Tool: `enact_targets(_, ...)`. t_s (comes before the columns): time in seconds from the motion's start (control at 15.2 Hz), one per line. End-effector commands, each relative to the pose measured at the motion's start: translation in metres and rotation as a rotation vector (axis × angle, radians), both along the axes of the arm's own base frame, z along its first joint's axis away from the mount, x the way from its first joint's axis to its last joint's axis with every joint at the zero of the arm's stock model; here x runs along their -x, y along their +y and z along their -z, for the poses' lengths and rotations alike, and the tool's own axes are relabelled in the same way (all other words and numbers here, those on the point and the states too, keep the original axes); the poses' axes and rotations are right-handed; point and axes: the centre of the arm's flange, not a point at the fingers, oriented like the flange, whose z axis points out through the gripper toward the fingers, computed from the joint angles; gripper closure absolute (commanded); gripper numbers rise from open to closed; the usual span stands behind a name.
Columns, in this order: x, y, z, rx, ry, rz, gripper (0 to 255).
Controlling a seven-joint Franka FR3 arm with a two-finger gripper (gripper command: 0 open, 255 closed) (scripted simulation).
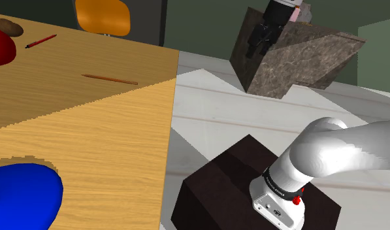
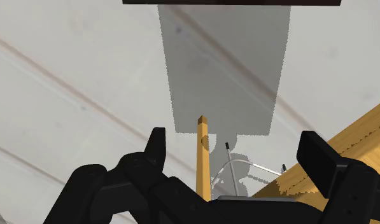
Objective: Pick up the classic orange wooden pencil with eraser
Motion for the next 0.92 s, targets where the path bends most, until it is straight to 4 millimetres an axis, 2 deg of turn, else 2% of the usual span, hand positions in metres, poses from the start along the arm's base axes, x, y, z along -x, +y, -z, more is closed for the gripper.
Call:
enact_targets(0.0, 0.000, 0.000, 0.000, 0.000, 0.000, 0.000, 0)
enact_targets(0.46, -0.071, 0.061, 0.014, 0.045, 0.000, -0.163, 0)
enact_targets(0.86, -0.124, 0.121, 0.028, 0.084, 0.001, -0.303, 0)
